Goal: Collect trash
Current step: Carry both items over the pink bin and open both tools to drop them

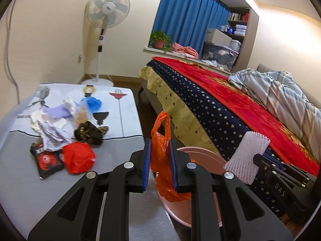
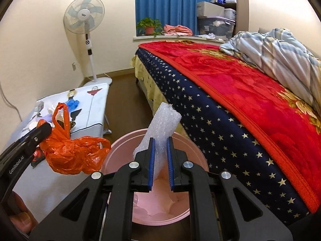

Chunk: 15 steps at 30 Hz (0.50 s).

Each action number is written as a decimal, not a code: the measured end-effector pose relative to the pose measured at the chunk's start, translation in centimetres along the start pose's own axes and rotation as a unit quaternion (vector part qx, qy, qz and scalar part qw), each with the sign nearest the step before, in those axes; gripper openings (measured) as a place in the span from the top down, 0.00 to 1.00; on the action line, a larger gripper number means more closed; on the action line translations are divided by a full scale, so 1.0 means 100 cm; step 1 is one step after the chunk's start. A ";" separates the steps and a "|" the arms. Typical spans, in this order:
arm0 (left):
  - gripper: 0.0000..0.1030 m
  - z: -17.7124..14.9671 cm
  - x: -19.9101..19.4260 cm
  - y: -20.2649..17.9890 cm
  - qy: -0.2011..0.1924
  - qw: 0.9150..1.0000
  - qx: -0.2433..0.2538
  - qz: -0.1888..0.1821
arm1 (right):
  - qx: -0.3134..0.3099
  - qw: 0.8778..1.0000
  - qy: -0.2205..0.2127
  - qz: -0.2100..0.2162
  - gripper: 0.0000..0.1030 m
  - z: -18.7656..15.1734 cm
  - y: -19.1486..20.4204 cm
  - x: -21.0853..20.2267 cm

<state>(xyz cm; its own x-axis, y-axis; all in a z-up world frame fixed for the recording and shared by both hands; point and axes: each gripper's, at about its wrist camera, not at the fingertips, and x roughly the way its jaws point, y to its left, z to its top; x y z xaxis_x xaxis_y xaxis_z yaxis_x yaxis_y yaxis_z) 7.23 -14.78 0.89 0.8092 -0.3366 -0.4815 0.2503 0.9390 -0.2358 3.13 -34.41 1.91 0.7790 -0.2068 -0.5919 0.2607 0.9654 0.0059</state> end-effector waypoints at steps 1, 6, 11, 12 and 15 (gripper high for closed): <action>0.83 -0.001 0.004 -0.003 0.003 1.000 0.002 -0.001 | -0.002 1.000 0.000 -0.005 0.88 0.000 0.000 0.001; 0.83 -0.006 0.018 -0.012 0.016 1.000 0.013 -0.005 | -0.005 1.000 0.001 -0.026 0.88 -0.001 -0.005 0.008; 0.83 -0.009 0.028 -0.018 0.025 1.000 0.015 -0.006 | -0.002 1.000 0.004 -0.030 0.88 0.000 -0.008 0.013; 0.83 -0.009 0.029 -0.019 0.026 1.000 0.016 -0.006 | 0.000 1.000 0.006 -0.031 0.88 0.000 -0.009 0.014; 0.83 -0.010 0.034 -0.020 0.031 0.999 0.016 -0.007 | 0.001 0.999 0.010 -0.032 0.88 -0.001 -0.009 0.017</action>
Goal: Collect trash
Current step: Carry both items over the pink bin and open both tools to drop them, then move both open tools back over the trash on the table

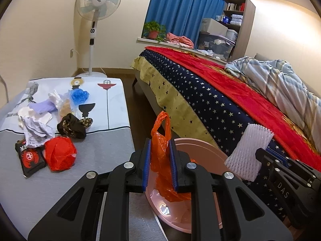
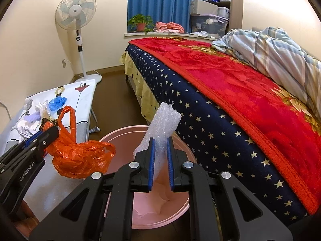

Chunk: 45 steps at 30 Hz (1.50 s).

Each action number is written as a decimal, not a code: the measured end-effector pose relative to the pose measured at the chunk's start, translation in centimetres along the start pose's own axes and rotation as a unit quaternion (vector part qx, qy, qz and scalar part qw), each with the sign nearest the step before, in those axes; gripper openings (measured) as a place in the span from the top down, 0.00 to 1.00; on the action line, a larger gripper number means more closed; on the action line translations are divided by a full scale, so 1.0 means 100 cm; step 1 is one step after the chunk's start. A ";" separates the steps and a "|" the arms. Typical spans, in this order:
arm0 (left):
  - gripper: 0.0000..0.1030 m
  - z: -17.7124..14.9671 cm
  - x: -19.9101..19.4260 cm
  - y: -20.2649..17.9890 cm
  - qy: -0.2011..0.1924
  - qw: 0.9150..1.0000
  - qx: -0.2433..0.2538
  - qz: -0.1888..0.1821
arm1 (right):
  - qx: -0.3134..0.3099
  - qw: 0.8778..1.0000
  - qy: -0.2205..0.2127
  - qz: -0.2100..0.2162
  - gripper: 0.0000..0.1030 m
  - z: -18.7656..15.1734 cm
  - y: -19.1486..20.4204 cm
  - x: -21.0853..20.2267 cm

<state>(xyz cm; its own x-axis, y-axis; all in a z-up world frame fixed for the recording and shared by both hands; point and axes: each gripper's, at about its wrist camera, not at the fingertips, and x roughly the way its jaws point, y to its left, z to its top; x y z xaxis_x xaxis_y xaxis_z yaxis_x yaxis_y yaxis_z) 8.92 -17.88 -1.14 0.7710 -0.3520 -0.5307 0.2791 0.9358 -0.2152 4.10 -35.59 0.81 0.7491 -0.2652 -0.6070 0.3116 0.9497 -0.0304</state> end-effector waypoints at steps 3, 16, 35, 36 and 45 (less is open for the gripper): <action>0.83 -0.002 0.004 -0.003 0.004 1.000 0.000 -0.001 | 0.001 1.000 0.002 -0.002 0.88 0.000 -0.001 0.002; 0.81 -0.002 0.007 -0.008 0.010 1.000 -0.001 -0.020 | 0.009 1.000 0.001 -0.007 0.84 0.001 -0.006 0.003; 0.51 0.000 -0.023 0.017 -0.014 1.000 -0.016 0.003 | 0.013 1.000 -0.019 0.000 0.61 -0.001 0.000 -0.010; 0.51 0.000 -0.024 0.018 -0.015 1.000 -0.016 0.004 | 0.011 1.000 -0.021 0.002 0.61 -0.001 0.002 -0.011; 0.48 0.000 -0.040 0.040 -0.026 0.999 -0.024 0.021 | 0.000 0.999 -0.034 0.015 0.61 -0.001 0.014 -0.018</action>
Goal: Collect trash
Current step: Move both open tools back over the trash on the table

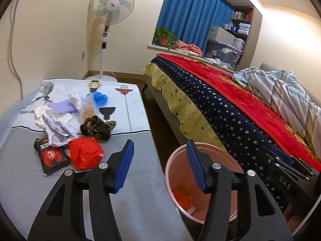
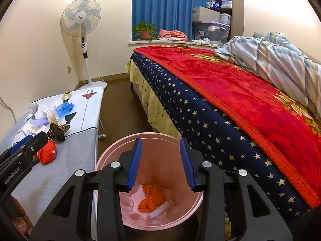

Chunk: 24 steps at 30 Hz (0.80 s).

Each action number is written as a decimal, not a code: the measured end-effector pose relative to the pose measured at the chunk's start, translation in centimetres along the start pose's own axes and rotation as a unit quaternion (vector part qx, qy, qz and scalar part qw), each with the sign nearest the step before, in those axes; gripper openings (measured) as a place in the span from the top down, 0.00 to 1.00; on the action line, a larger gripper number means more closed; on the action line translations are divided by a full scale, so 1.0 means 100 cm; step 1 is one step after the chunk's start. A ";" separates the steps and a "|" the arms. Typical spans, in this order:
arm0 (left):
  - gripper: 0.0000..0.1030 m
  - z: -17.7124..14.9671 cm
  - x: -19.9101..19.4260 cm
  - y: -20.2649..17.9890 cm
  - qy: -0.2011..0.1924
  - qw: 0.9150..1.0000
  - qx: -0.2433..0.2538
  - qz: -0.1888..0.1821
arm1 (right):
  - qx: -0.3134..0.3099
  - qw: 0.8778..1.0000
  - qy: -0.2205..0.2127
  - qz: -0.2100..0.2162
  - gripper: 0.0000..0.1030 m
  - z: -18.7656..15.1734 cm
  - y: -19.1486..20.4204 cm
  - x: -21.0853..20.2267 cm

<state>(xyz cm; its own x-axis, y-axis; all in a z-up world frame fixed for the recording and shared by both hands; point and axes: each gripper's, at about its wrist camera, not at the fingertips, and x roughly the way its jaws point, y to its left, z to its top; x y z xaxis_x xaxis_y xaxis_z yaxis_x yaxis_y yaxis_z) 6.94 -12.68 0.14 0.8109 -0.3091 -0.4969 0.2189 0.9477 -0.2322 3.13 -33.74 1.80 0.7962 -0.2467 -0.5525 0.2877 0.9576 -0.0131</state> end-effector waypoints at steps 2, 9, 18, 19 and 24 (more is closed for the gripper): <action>0.48 0.000 -0.004 0.006 -0.003 1.000 -0.003 0.004 | -0.001 1.000 -0.002 0.003 0.61 0.001 0.003 -0.001; 0.48 0.000 -0.016 0.026 -0.011 1.000 -0.006 0.024 | -0.010 1.000 -0.016 0.023 0.61 0.003 0.018 -0.006; 0.48 0.000 -0.028 0.053 -0.015 0.998 -0.016 0.051 | -0.014 0.997 -0.026 0.065 0.61 0.004 0.045 -0.005; 0.48 -0.001 -0.029 0.057 -0.015 0.998 -0.018 0.056 | -0.015 0.997 -0.026 0.073 0.61 0.004 0.050 -0.004; 0.55 -0.003 -0.034 0.086 -0.013 0.995 -0.043 0.088 | -0.008 0.994 -0.019 0.106 0.61 0.001 0.067 0.004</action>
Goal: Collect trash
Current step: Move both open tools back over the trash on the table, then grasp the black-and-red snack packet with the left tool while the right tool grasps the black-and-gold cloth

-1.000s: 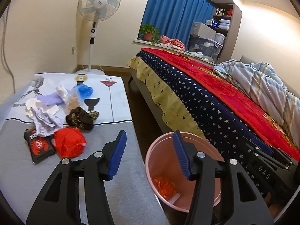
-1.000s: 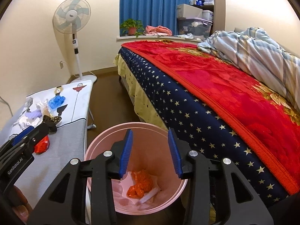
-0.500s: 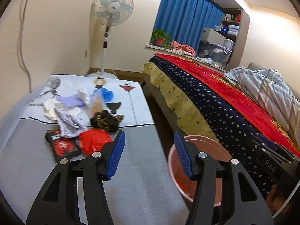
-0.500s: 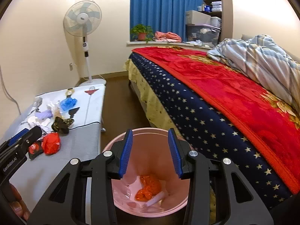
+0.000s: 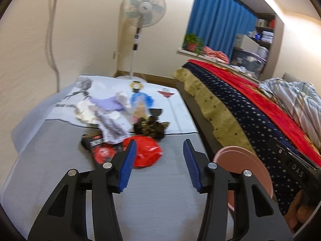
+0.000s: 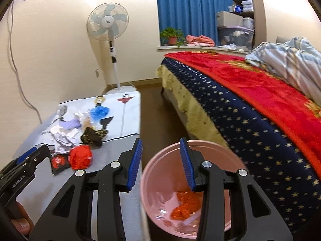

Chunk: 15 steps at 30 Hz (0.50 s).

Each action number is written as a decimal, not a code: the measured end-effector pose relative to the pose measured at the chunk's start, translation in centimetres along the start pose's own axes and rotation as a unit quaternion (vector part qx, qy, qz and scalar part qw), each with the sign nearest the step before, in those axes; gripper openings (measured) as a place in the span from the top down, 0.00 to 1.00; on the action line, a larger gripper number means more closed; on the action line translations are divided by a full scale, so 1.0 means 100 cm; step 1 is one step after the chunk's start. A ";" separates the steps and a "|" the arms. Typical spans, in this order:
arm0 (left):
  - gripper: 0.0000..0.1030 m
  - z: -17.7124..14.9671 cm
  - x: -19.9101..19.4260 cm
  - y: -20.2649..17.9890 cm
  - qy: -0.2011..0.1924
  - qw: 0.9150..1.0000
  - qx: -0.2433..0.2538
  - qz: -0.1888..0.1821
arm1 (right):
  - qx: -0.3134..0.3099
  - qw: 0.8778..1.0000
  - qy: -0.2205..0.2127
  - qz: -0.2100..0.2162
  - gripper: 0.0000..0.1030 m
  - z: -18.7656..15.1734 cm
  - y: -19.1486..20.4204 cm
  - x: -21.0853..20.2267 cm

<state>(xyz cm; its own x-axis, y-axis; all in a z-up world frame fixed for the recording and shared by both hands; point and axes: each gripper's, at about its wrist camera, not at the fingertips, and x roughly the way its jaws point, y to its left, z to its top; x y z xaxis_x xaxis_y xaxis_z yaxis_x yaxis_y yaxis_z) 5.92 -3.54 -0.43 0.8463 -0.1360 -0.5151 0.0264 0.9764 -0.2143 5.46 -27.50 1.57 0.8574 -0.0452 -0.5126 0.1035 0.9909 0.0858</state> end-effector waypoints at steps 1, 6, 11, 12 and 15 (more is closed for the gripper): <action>0.56 0.000 0.000 0.006 0.001 1.000 -0.005 0.006 | 0.002 1.000 0.001 0.005 0.62 0.000 0.002 0.002; 0.58 0.000 0.001 0.027 -0.001 0.999 -0.019 0.031 | 0.015 0.999 0.011 0.040 0.62 -0.004 0.015 0.020; 0.58 -0.001 0.005 0.045 -0.003 0.998 -0.030 0.056 | 0.023 0.998 0.016 0.064 0.62 -0.007 0.028 0.037; 0.58 -0.001 0.007 0.049 -0.002 0.998 -0.033 0.061 | 0.025 0.997 0.017 0.069 0.62 -0.007 0.031 0.041; 0.58 -0.001 0.012 0.058 0.001 0.997 -0.039 0.070 | 0.025 0.996 0.020 0.081 0.62 -0.008 0.039 0.049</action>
<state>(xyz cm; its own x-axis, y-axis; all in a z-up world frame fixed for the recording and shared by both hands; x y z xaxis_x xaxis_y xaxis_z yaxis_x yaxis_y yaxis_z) 7.03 1.92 -2.36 0.8381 0.0000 -0.5455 -0.1326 0.9700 -0.2036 9.70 -23.77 -1.29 0.8448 0.1215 -0.5211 -0.0091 0.9770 0.2130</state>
